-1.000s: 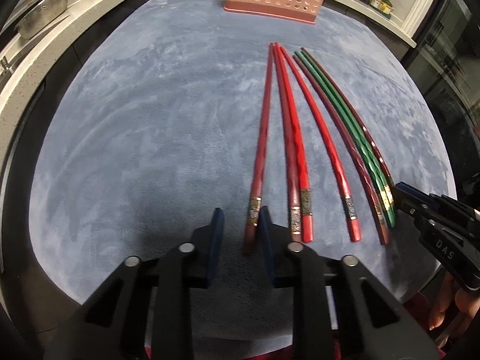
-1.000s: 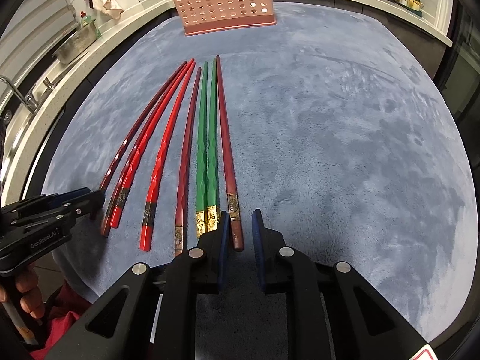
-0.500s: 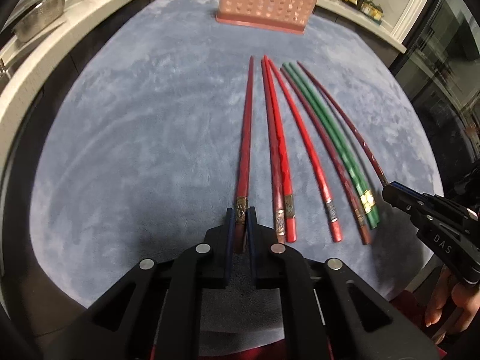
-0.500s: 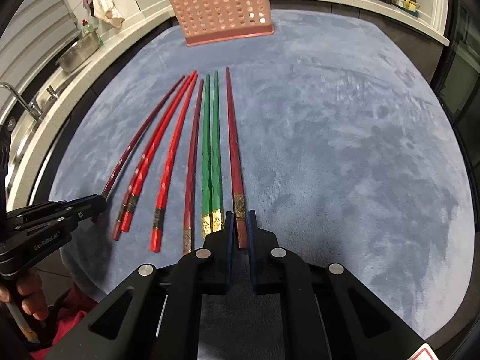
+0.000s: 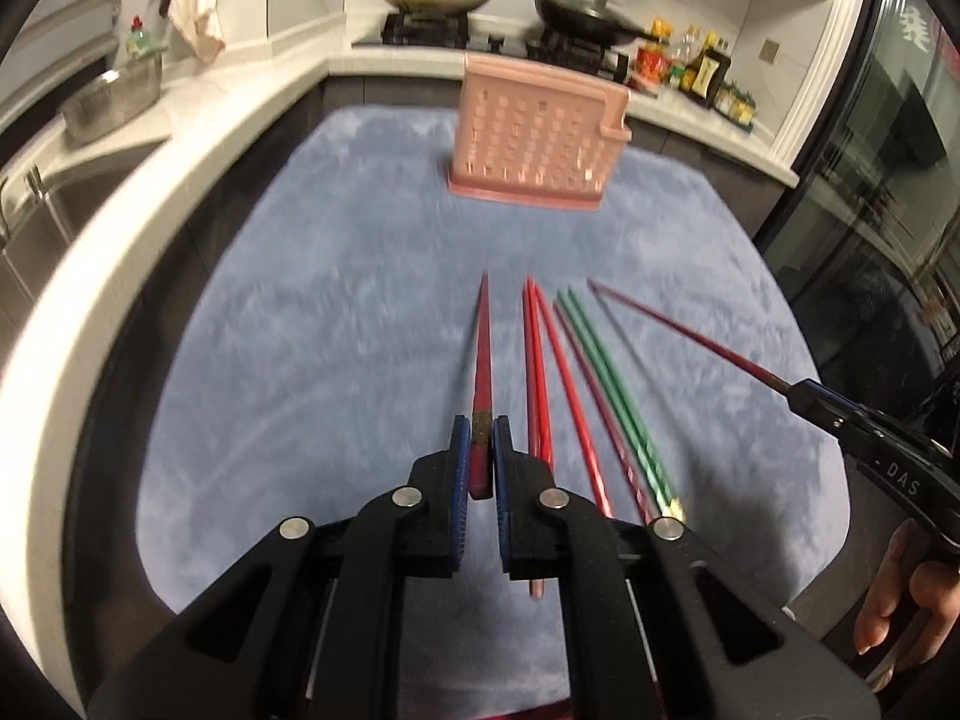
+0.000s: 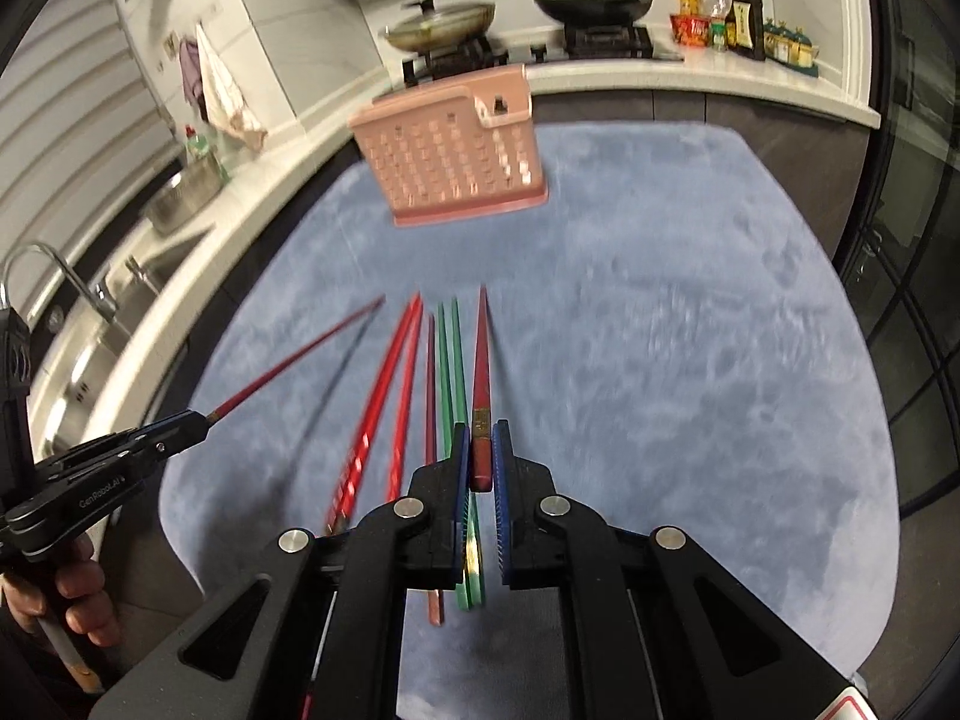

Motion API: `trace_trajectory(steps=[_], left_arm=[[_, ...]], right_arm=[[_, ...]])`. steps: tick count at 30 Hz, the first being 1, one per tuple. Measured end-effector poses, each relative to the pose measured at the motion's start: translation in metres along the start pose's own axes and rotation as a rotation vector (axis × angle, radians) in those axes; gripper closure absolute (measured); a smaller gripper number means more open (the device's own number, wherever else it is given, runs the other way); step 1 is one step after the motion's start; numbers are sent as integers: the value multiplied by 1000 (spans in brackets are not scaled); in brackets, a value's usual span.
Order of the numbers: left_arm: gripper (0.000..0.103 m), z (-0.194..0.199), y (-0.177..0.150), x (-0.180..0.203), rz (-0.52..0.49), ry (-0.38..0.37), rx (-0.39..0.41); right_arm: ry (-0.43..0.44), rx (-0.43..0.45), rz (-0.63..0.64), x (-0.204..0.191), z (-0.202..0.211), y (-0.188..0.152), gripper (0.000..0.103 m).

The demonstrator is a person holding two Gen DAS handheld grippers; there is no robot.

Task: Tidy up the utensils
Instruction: 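Lift both chopsticks and lower them tip-first into the pink holder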

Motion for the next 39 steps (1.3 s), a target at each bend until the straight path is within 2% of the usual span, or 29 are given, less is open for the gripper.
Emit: trace_trajectory(steps=[14,18,28,33,39], left_arm=[[96,31,108,-7,-8,43,180],[96,38,145,-5,-5,32,226],[96,59,246,6,4,9,391],[96,68,300,12,18,7,486],[96,59,340,21,12,21,535]], right_arm=[[26,150,-17,8,29,89,96],[44,190,-24,9,33,117,96],[93,348,5,-4,47,211,96],[113,459,14,-10,53,269,96],[122,513,10,-14,36,323,96]])
Point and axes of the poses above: each gripper's, at about its wrist camera, not at the fingertips, and z roughly against the way its jaws point, x to its right, y to its top, the point moved 5 cm from there along -z, roughly the way its jaws point, and after that the axes turned 5 degrees about y, right-handed, at the moved point
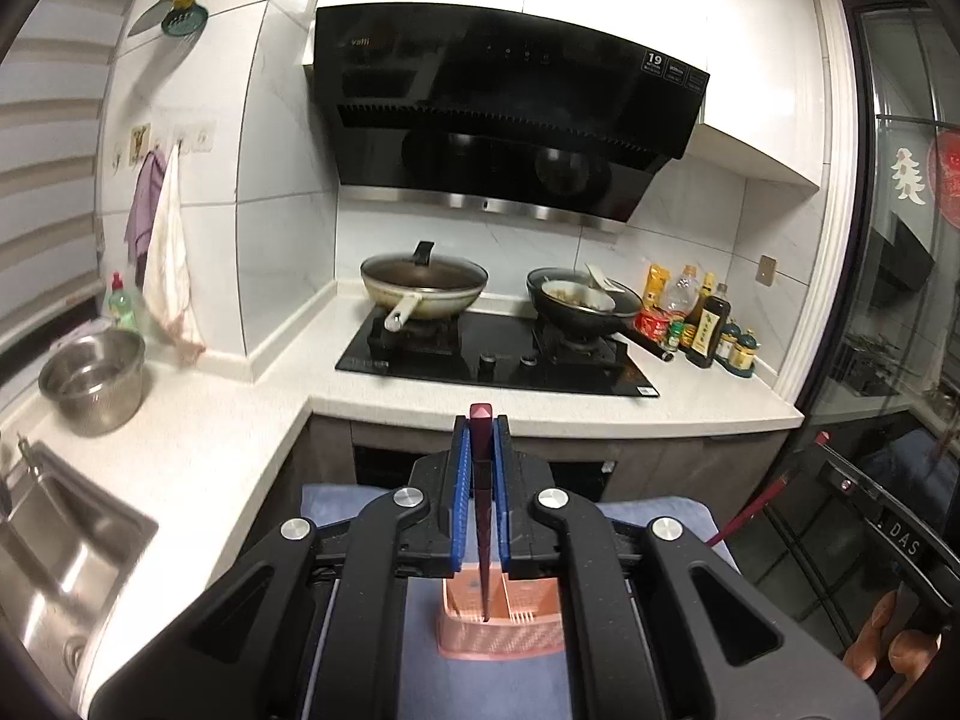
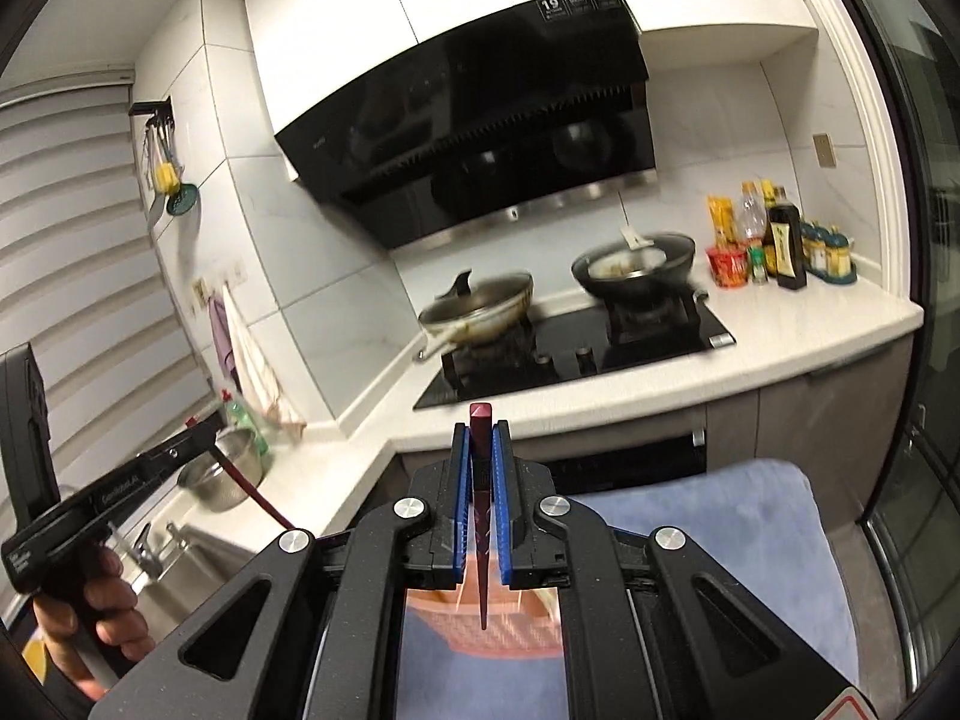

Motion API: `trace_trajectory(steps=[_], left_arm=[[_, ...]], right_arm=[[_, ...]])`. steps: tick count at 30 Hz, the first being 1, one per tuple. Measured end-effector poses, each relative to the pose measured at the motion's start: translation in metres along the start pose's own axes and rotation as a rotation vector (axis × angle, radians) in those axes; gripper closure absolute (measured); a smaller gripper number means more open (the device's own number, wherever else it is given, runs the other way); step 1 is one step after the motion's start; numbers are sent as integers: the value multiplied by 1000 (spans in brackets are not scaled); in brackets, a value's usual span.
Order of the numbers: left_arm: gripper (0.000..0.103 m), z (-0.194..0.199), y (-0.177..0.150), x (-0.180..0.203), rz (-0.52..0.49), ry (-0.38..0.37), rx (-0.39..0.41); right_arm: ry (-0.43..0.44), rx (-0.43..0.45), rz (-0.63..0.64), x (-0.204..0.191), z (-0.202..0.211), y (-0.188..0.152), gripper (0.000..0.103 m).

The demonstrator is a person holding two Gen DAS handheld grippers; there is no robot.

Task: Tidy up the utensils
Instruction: 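Lift both chopsticks and lower them tip-first into the pink holder, then open both tools to release the chopsticks in the holder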

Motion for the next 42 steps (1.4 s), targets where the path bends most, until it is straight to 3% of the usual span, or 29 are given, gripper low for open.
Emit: trace_trajectory(steps=[4,10,19,24,29,35,42], left_arm=[[96,-29,-2,3,-2,16,-16],[96,-65,-25,0,3,25,-84],[96,-94,-61,-6,1,49,-172],[92,-97,-72,-8,1,94,-196],[60,-87,-75,-11,-3,139,-183],[60,-66,-79,-8,-27,151,-179],[60,-33,-101,-1,-52,141,-195]], right_arm=[[1,-27,-23,5,-33,-3,96],[-18,-120,-30,17,-80,-37,96],[-53,-222,-43,34,-110,-79,96],[-79,-221,-31,33,-108,-84,83],[-91,-198,-31,32,-94,-82,67],[-88,-188,-10,23,-68,-84,64],[-82,-219,1,11,-24,-112,62]])
Point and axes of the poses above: each gripper's, at about its wrist camera, not at the fingertips, and z roughly against the way its jaws point, x to its right, y to its top, the point moved 5 cm from there along -z, roughly the way its jaws point, and after that the axes turned 5 degrees about y, right-handed, at the moved point
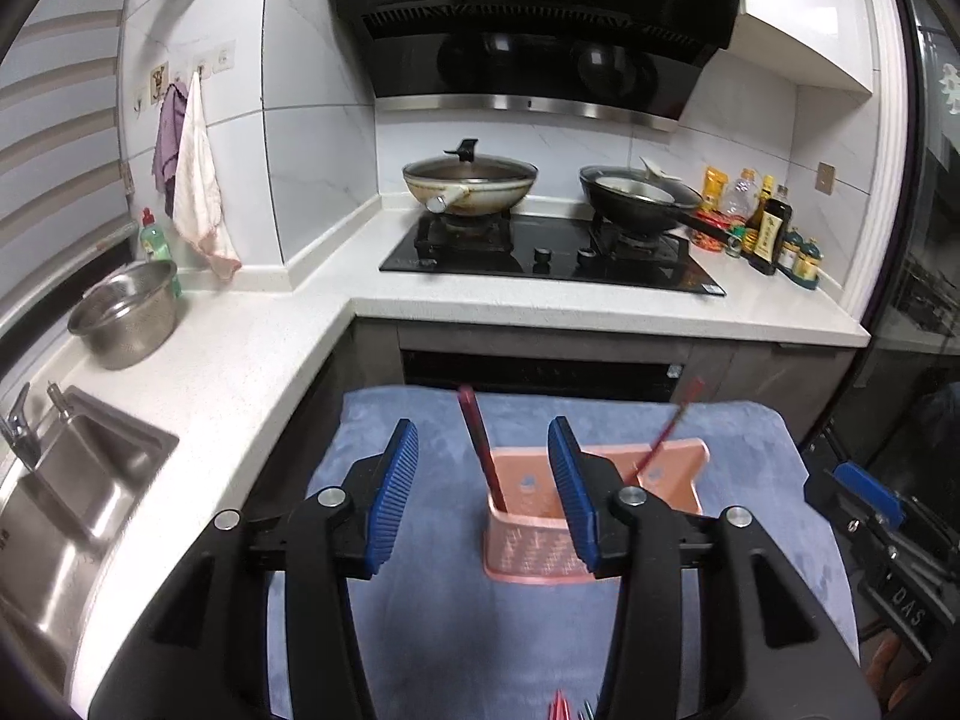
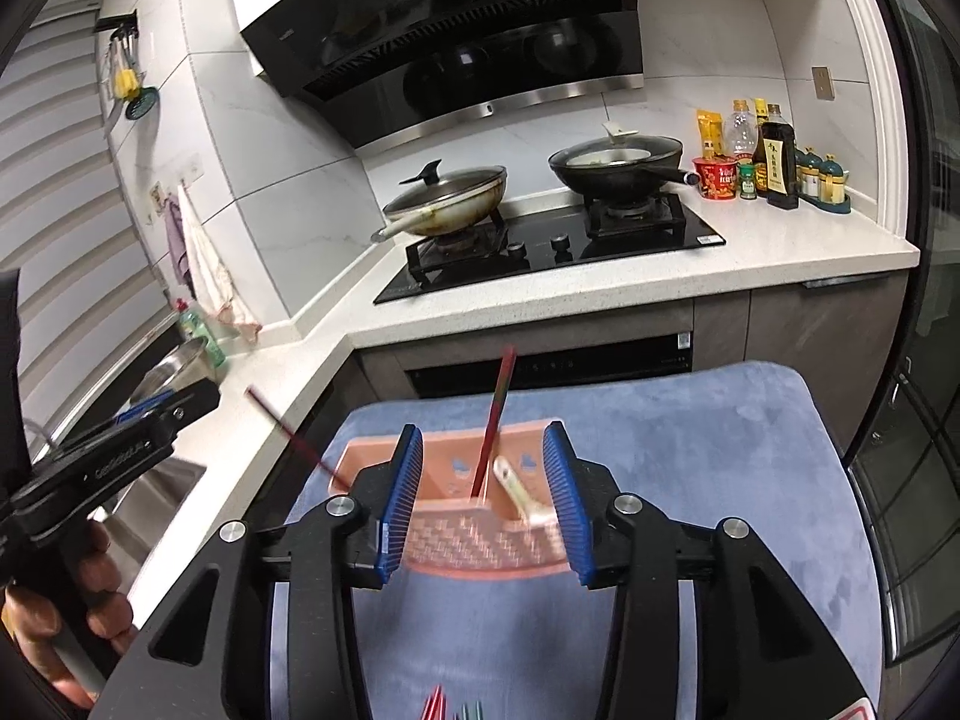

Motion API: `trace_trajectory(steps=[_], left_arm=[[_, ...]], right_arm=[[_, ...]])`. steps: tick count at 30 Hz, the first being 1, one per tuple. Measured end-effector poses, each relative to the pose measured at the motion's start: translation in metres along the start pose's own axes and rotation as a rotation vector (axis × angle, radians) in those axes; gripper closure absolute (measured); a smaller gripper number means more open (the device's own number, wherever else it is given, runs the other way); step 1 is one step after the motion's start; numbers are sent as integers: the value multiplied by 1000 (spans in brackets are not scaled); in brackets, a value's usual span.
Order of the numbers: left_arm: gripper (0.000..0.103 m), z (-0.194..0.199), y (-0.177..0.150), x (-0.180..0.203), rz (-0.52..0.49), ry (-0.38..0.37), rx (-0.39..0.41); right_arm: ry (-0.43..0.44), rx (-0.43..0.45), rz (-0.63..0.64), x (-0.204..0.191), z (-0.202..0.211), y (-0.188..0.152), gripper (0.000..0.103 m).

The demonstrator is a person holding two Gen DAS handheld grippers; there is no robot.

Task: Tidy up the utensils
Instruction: 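Open both tools to release the chopsticks in the holder, then move both open tools back toward the remaining chopsticks on the mat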

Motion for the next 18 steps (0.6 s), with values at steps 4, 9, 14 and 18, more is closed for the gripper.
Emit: trace_trajectory(steps=[4,9,14,18], left_arm=[[60,14,-23,2,-9,-1,-23],[60,29,-54,3,-20,-10,-59],[60,39,-88,1,-25,-15,-105],[60,41,-119,0,-34,-12,-159]], right_arm=[[0,-32,0,0,19,-29,62],[-15,-81,23,-3,36,-65,62],[-21,-142,45,-5,51,-106,62],[-33,-191,63,-5,58,-139,62]])
Point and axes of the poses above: each gripper's, at about its wrist camera, not at the fingertips, and z roughly against the way its jaws point, x to its right, y to its top, the point moved 5 cm from there along -z, roughly the way its jaws point, and after that the axes turned 5 degrees about y, right-handed, at the moved point
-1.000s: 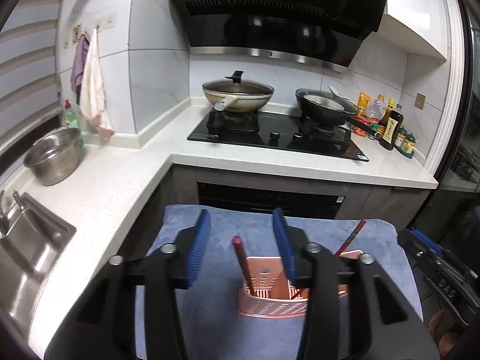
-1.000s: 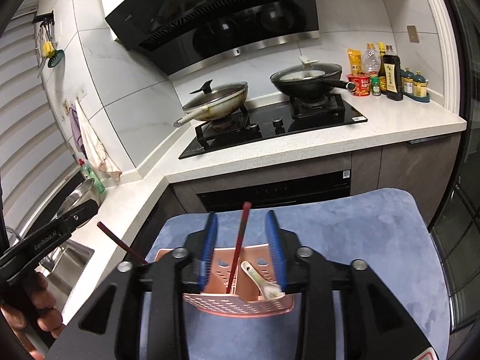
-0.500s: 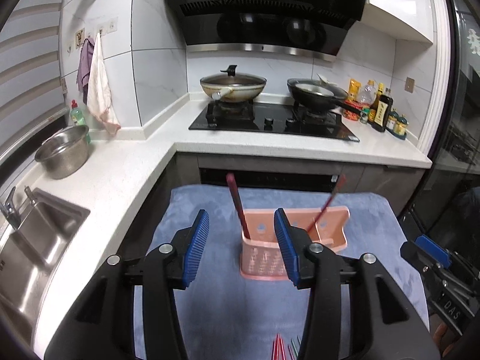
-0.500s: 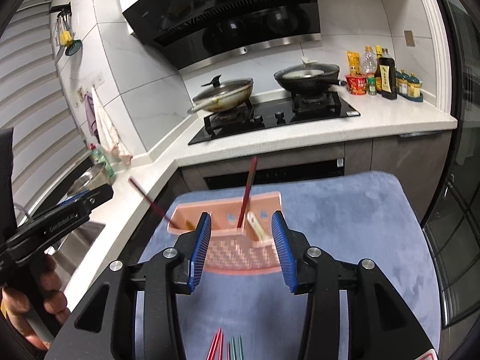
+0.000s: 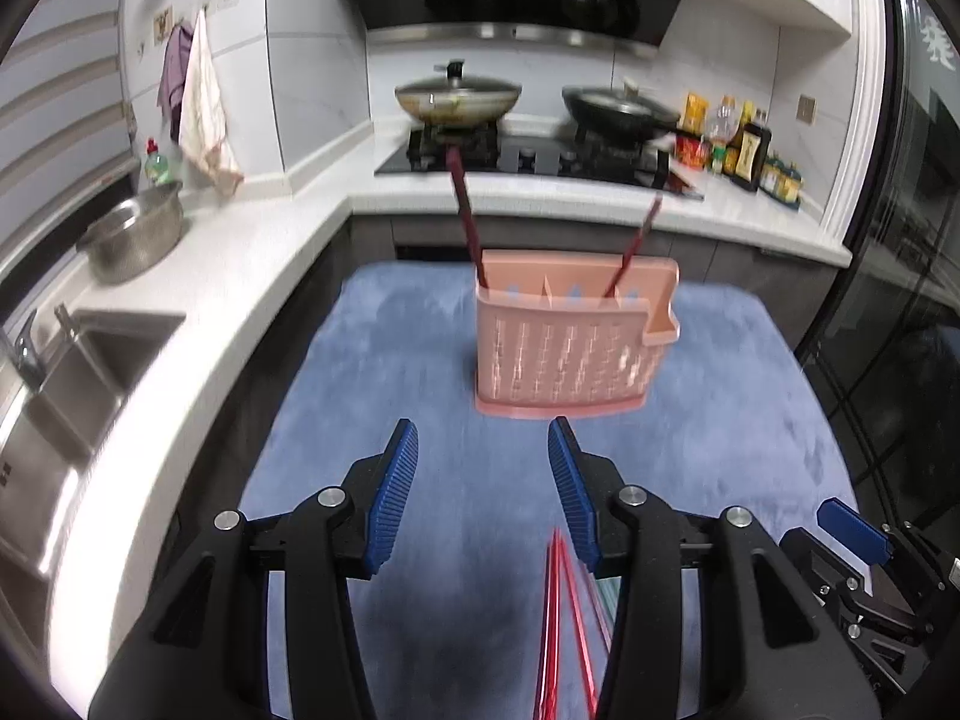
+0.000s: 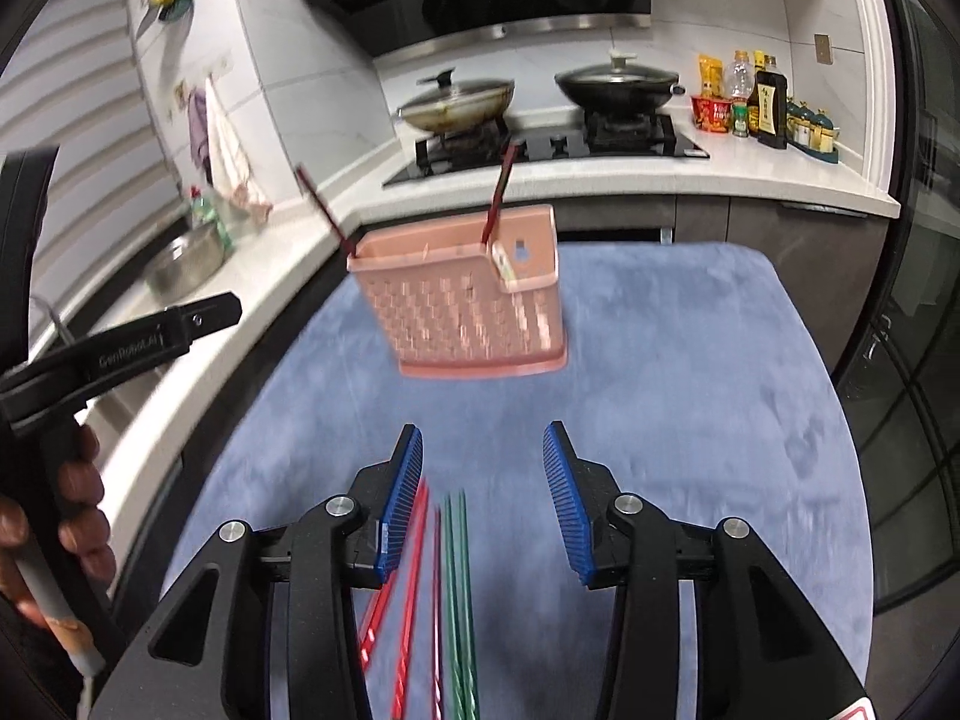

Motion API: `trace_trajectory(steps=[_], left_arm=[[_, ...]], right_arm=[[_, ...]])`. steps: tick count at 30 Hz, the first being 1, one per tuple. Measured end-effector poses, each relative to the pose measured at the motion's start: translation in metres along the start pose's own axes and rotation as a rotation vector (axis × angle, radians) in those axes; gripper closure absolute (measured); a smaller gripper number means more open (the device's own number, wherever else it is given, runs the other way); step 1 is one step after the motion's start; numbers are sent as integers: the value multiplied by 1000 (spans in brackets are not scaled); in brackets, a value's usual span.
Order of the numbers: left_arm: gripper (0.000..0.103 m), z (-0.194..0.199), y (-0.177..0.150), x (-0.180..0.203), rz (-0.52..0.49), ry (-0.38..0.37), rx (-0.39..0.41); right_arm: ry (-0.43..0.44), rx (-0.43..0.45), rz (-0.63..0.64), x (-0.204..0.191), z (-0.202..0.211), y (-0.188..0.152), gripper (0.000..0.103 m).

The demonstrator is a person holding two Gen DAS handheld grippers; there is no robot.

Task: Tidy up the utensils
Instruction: 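Move both open tools back toward the remaining chopsticks on the mat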

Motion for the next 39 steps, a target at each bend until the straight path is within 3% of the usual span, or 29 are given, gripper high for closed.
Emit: trace_trajectory(steps=[20,27,39], left_arm=[[54,-10,-169,-12,-39,1,-291],[54,-10,-197,-10,-51,-9,-333],[54,-9,-218,-6,-75,-42,-355]], right_arm=[[-39,-224,-9,2,-6,-141,62],[-42,-284,-10,4,-17,-168,62],[-25,-330,-28,8,-24,-181,81]])
Point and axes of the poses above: each gripper's, at about its wrist camera, not at the fingertips, and z roughly against the way its jaws point, x to its right, y to its top, the point moved 5 cm from there along -z, roughly the way its jaws point, and after that the axes turned 5 degrees about y, right-handed, at the moved point
